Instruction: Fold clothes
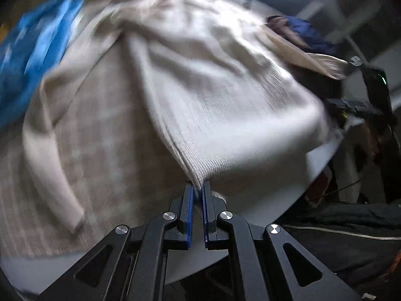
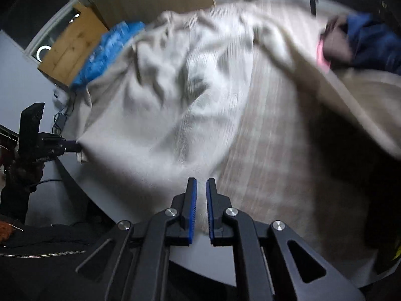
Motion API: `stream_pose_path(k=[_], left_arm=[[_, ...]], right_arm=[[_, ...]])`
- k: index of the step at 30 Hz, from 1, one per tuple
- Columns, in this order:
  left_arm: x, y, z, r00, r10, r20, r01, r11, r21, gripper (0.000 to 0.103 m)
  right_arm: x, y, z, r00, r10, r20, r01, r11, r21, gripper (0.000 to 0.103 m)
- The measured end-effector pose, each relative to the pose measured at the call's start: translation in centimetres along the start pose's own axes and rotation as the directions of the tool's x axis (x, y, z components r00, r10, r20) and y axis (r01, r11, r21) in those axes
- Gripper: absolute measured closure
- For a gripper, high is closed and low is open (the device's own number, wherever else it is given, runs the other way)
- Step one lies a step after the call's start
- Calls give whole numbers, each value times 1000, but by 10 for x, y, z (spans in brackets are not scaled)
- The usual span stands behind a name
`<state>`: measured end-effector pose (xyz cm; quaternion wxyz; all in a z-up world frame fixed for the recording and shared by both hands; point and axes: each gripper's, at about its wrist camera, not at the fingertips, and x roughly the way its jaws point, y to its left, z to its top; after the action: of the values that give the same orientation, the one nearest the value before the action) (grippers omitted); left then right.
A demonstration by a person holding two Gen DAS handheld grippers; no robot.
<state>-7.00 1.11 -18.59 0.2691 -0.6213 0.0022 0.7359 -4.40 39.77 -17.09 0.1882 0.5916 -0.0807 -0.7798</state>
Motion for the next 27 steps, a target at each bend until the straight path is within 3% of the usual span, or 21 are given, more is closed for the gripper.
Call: stream_pose_path(k=[4, 5, 6, 7, 8, 11, 14, 17, 20, 25, 26, 27], left_arm=[[4, 19, -7, 998, 0, -56, -4, 998, -64, 96], [3, 22, -7, 998, -9, -70, 4, 997, -78, 97], [3, 23, 5, 998, 9, -61, -14, 998, -68, 97], [2, 25, 19, 998, 32, -48, -35, 998, -55, 96], [2, 27, 34, 998, 55, -35, -57, 998, -42, 93], [0, 31, 77, 993, 122, 5, -122, 993, -4, 77], [-2, 36, 120, 981, 187, 48, -188, 982, 32, 75], [-3, 41, 163, 964, 249, 93, -255, 965, 64, 70], [-5, 46, 206, 941, 307, 140, -321, 942, 93, 70], [52, 66, 259, 908, 412, 79, -420, 889, 184, 73], [60, 72, 263, 906, 418, 63, -423, 888, 182, 81], [65, 79, 268, 900, 432, 48, -434, 885, 168, 99]], right_arm=[[-22, -29, 8, 990, 2, 138, -13, 997, 79, 89], [-28, -40, 19, 983, -30, 180, 14, 996, 86, 80], [-31, -45, 28, 978, -57, 200, 43, 996, 77, 68], [-33, -50, 43, 969, -115, 219, 103, 992, 67, 63], [-35, -55, 58, 957, -168, 237, 159, 986, 57, 62], [-27, -63, 110, 939, -221, 263, 233, 972, -17, 60], [-6, -76, 159, 936, -266, 231, 287, 956, -64, 51], [33, -88, 203, 944, -293, 154, 311, 944, -106, 51], [57, -101, 217, 948, -304, 98, 314, 941, -123, 51], [87, -115, 230, 943, -329, 41, 332, 930, -156, 51], [92, -117, 231, 948, -318, 28, 319, 934, -160, 56], [95, -119, 231, 954, -299, 20, 298, 940, -164, 82]])
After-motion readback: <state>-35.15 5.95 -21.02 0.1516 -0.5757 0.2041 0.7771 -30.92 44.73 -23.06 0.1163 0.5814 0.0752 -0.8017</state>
